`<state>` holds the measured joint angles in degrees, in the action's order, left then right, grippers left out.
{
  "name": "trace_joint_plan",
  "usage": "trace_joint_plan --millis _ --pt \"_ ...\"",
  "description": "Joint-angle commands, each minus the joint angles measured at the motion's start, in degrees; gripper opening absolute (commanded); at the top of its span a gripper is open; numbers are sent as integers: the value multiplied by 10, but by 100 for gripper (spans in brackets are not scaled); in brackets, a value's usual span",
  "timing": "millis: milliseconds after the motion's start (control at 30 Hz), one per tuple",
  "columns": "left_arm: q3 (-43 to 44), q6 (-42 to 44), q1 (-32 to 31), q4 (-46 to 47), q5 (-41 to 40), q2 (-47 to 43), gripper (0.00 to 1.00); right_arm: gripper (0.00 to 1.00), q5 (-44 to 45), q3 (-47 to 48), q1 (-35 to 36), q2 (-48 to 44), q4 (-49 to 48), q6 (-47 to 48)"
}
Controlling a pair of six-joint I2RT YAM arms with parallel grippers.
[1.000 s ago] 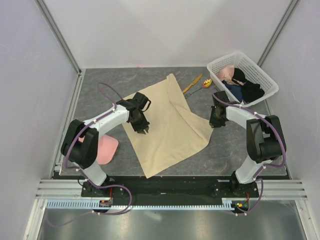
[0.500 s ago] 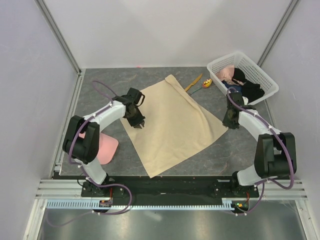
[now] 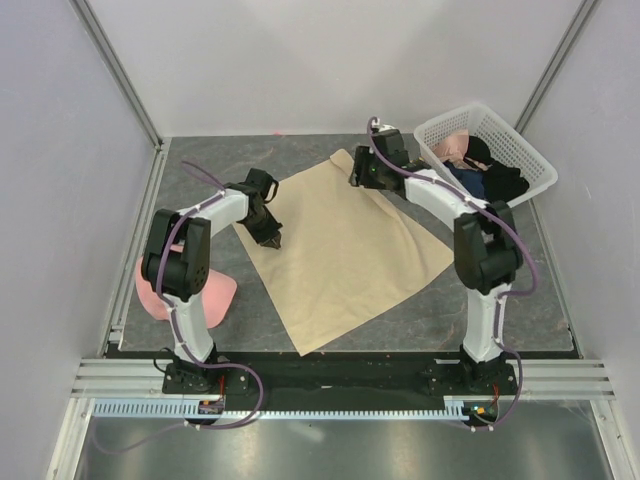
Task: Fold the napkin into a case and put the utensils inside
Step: Flatten out the crumpled napkin at the center of the board.
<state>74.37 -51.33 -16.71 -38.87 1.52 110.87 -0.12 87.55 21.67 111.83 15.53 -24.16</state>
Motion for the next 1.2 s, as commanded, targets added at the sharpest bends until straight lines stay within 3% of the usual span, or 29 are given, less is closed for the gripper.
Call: trace_joint_plan --millis 0,200,367,433,733,967,1167 --pt "-24 -3 1 -15 4 -13 12 58 -21 123 13 103 -55 -23" --pt "-79 -18 0 -18 8 -70 13 39 -44 246 32 223 -59 -39" --pt "-84 -19 0 -18 1 -93 12 29 -50 274 39 276 -74 -74" --pt "-78 -16 0 -18 -1 -94 12 21 -61 279 41 282 -79 -82" --pt "-87 -28 1 -18 -7 -101 12 24 -20 265 29 302 -105 -91" --pt "-97 -26 9 -18 -13 -98 12 26 12 422 -9 364 -30 -37" --pt "-93 -11 17 -28 -28 -115 12 32 92 458 -23 291 4 45"
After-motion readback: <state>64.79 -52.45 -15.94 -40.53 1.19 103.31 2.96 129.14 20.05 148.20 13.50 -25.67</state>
